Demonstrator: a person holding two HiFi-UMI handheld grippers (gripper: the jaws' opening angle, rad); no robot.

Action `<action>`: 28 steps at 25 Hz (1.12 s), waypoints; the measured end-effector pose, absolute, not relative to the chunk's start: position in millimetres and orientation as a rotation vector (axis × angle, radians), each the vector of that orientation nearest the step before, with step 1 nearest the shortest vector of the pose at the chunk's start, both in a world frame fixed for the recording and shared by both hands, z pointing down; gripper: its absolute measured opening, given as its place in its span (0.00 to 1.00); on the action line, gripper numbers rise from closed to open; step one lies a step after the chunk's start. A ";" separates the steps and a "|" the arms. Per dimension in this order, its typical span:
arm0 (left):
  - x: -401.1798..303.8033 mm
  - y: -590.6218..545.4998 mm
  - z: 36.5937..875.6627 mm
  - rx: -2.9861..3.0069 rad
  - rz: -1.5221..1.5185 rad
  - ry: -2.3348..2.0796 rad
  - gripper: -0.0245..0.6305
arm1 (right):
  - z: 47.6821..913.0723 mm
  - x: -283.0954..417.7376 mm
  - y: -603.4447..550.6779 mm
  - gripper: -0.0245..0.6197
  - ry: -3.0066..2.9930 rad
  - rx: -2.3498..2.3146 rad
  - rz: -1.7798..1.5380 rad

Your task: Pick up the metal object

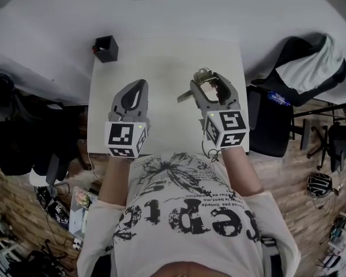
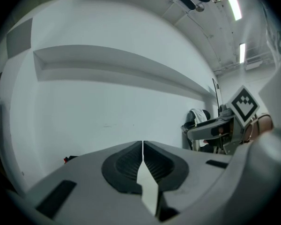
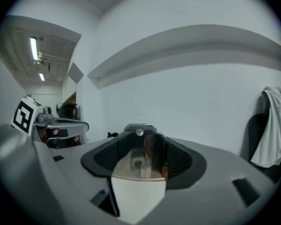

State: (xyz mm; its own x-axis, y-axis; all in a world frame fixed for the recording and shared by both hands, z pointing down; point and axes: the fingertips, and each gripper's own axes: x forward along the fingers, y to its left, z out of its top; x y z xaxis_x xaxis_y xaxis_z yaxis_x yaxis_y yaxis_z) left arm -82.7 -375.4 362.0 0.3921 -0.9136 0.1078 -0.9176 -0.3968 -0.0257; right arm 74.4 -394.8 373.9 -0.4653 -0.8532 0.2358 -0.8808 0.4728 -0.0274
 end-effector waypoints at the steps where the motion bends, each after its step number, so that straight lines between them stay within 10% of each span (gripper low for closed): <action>1: -81.8 -374.7 361.3 2.584 0.156 -1.704 0.05 | 370.4 73.7 -393.1 0.47 -2.539 1.500 0.203; 28: -57.7 -358.8 350.3 2.597 0.189 -1.700 0.05 | 365.1 83.4 -382.0 0.47 -2.569 1.507 0.095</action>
State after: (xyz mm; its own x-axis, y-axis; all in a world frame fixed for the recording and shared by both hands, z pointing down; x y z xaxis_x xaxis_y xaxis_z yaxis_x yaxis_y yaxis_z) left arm -57.7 -358.8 350.3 0.3949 -0.9110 0.1189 -0.9148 -0.4018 -0.0399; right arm 83.4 -382.0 365.1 -0.4789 -0.8610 0.1714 -0.8713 0.4900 0.0268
